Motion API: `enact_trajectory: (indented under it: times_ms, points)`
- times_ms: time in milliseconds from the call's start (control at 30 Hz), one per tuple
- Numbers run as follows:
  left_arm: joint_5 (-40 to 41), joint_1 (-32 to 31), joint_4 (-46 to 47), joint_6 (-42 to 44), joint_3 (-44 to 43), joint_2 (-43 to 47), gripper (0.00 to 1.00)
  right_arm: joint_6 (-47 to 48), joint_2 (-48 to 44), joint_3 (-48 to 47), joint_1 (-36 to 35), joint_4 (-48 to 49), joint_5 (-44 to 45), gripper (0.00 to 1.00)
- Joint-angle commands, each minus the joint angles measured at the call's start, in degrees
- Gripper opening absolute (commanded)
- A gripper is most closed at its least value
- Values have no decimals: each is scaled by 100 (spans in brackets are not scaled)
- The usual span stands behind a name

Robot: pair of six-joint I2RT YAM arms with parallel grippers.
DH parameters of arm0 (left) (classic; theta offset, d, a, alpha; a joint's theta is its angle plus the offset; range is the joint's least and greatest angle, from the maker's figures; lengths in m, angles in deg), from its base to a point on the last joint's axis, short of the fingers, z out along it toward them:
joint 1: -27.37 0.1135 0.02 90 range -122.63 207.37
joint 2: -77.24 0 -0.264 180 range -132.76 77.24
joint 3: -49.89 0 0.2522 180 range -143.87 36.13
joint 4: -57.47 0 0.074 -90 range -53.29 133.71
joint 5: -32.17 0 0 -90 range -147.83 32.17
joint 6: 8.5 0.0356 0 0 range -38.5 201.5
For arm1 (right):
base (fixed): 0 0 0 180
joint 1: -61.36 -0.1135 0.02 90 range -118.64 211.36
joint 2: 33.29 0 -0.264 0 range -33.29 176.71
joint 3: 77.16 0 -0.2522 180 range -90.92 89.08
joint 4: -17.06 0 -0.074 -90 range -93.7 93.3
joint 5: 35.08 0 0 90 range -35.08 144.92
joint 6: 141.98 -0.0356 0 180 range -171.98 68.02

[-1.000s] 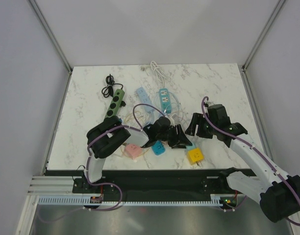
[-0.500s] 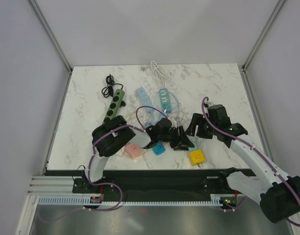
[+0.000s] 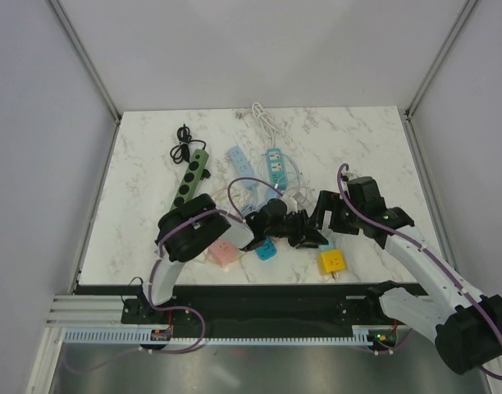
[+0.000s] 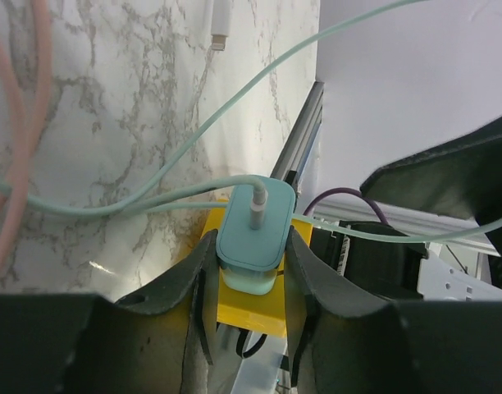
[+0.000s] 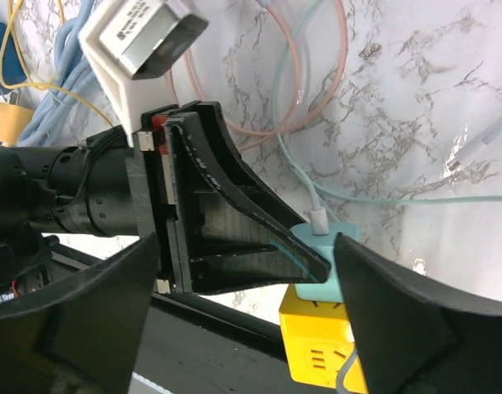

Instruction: Pull the plug off the socket

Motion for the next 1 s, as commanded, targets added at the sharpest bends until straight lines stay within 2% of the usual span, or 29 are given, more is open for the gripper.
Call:
enact_trajectory:
  times_ms: [0,133,267,433,533,600,700,767,967]
  points:
    - [254,90,412,237,252,492,3,-15,-107,12,8,23,157,98]
    - [298,379,62,562,656,1089,2,-33,-19,-23,8,40,166,98]
    - [298,591,-842,1193,762,1782,2,-33,156,-67,17,58,114,98]
    - [246,925,-1407,1581,938,2408,2,-6,262,-76,8,128,-70,98]
    - [184,1179,-1697,1810,973,2724,2,-41,175,3,8,295,-465,98]
    - [140,1399,-1838,1968,965,2874,2,-59,148,117,-1,549,-1088,98]
    - [-219,1697,-1838,2056,912,3032,2,-85,227,328,8,822,-1957,98]
    - [-440,1821,-1917,2170,851,3137,2,2,402,451,8,849,-2223,98]
    - [-353,2172,-2953,2846,394,3735,2,-129,272,855,8,1533,-3313,98]
